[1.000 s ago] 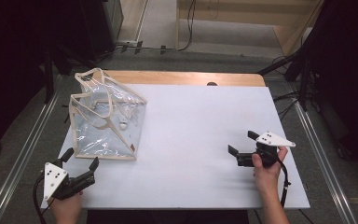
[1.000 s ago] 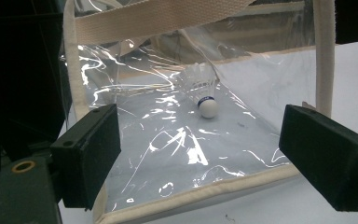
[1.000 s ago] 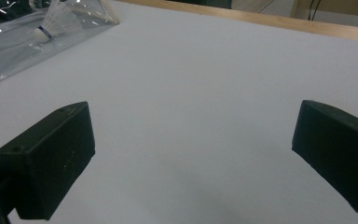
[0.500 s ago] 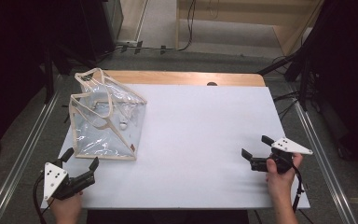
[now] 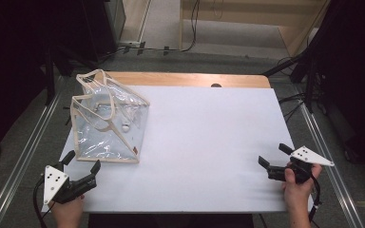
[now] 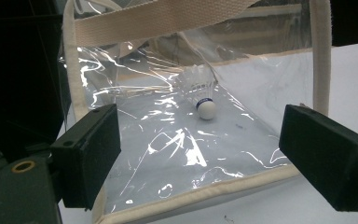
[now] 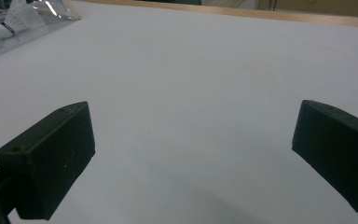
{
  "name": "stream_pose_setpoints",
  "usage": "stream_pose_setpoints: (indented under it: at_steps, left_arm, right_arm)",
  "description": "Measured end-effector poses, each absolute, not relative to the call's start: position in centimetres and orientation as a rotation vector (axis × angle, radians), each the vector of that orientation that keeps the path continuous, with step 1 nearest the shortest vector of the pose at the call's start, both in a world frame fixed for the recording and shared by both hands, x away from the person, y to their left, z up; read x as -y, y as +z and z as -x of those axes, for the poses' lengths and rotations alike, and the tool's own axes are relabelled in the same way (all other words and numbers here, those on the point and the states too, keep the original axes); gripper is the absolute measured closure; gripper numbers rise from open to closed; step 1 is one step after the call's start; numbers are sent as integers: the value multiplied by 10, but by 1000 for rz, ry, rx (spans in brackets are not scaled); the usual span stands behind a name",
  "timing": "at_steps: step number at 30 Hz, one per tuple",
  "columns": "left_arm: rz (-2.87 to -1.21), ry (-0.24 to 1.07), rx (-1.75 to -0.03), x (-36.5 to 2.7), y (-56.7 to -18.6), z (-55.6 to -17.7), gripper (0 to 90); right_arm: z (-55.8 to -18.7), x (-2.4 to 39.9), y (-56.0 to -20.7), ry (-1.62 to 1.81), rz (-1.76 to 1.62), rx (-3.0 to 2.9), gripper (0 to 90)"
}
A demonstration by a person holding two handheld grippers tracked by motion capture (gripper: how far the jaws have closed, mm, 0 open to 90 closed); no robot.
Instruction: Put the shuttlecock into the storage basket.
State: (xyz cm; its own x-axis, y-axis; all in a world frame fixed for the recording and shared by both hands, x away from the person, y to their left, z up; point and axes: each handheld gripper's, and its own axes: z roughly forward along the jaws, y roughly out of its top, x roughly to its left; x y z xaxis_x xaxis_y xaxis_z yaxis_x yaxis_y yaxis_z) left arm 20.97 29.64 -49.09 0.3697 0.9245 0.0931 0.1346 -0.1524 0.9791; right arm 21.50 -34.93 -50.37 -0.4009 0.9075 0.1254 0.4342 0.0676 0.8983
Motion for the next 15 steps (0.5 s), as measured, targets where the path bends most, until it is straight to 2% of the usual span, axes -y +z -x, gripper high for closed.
stream_pose_setpoints:
  at_steps: [15]
  left_arm:
    - [-1567, 930, -981, -297, -491, -210, 134]
  right_arm:
    - [-200, 377, -509, 1361, -1371, -1766, 0]
